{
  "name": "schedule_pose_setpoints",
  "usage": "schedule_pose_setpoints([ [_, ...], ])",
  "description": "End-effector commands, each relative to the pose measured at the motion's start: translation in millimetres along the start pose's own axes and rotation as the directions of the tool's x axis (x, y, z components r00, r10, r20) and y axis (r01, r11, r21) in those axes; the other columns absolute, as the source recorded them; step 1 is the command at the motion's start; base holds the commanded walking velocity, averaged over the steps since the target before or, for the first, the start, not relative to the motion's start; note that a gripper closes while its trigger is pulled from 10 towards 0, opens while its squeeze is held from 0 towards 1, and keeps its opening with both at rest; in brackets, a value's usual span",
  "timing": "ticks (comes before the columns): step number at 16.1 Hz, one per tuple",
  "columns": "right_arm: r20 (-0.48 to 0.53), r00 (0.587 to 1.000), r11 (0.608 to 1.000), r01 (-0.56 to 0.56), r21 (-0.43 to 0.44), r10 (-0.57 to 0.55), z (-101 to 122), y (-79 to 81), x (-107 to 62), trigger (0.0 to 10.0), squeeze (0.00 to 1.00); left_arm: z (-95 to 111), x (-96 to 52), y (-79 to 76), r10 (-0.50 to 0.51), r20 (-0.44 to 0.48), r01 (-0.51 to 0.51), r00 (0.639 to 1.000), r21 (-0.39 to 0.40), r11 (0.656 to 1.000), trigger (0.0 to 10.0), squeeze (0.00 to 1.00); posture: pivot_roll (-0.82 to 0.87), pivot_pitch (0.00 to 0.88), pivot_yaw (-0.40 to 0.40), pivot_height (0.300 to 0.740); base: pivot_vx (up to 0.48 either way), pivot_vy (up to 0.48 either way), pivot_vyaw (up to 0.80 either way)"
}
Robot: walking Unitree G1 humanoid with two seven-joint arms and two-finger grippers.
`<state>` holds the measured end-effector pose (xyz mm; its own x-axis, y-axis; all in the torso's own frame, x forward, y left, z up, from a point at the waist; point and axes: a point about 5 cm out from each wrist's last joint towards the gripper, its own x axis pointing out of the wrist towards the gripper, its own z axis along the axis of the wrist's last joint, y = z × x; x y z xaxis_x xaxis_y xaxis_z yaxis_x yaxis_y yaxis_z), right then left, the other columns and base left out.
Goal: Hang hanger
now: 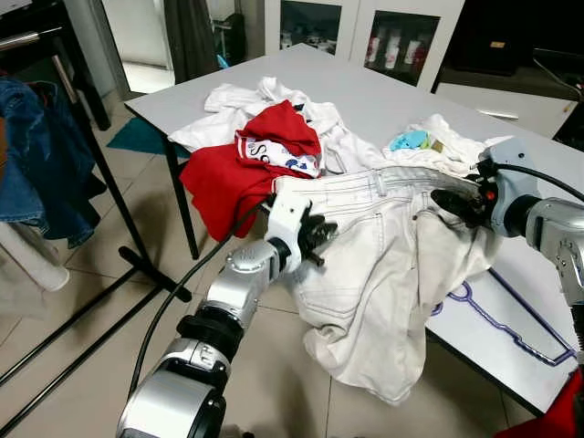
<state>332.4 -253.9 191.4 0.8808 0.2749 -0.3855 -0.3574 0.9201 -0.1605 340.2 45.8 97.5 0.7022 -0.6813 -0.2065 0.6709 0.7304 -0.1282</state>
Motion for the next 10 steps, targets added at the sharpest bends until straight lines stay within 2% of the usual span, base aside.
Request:
schedule_pose_setpoints([
  [1,-0.001,1.000,1.000,-0.012,-0.024,0.012,1,-2.6,-8.3,10.0,0.00,3,4.4,-2.0,-0.024,-0.018,0.025,1.000,0.017,1.000,10.0,0.00,-0.04,0.000,-0.015,0.740,0.000,0.000,0.00],
  [6,-0.030,0.997,0.990,-0.072,-0.124,0.069,2,-10.1,-27.2,10.0,0.00,0,8.3,-0.6,-0.022,-0.055,0.023,0.998,0.022,0.999,10.0,0.00,-0.04,0.000,-0.016,0.740,0.000,0.000,0.00],
  [8,-0.014,1.000,0.991,-0.030,-0.131,0.028,7,-20.8,-32.0,10.0,0.00,1,9.6,-1.0,-0.024,-0.053,0.026,0.998,0.025,0.999,10.0,0.00,-0.05,0.000,-0.018,0.740,0.000,0.000,0.00],
  [10,0.004,1.000,0.991,-0.006,-0.130,0.007,10,-24.1,-33.0,10.0,0.00,1,10.2,-1.1,-0.025,-0.054,0.026,0.998,0.026,0.999,10.0,0.00,-0.05,0.000,-0.019,0.740,0.000,0.000,0.00],
])
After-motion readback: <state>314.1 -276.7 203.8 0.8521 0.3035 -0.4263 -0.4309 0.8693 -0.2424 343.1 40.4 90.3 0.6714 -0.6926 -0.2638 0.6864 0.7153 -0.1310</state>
